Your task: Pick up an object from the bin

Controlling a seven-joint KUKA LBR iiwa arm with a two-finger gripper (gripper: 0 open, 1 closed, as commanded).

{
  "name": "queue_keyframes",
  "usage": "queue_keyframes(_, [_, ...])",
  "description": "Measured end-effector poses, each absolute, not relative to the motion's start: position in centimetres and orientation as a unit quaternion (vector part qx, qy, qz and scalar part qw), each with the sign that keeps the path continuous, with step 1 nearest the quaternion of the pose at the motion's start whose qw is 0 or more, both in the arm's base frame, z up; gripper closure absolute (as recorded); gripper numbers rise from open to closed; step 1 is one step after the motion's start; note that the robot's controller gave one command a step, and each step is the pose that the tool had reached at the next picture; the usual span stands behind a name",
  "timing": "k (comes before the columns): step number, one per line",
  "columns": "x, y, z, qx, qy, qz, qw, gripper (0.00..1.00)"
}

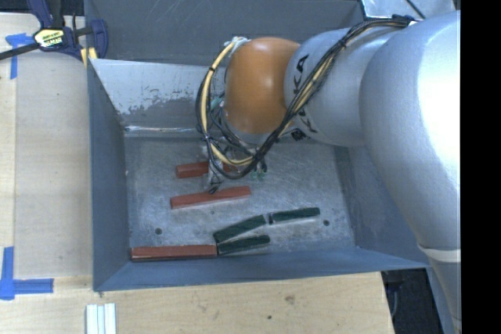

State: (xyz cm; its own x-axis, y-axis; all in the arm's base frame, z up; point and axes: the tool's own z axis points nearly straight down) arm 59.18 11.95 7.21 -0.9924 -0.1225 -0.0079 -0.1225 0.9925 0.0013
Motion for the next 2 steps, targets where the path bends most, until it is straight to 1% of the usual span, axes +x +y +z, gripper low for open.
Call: queue_keyframes(2, [59.18,11.95,7.21,-0.061,0.998,0.001,0.004,1.00])
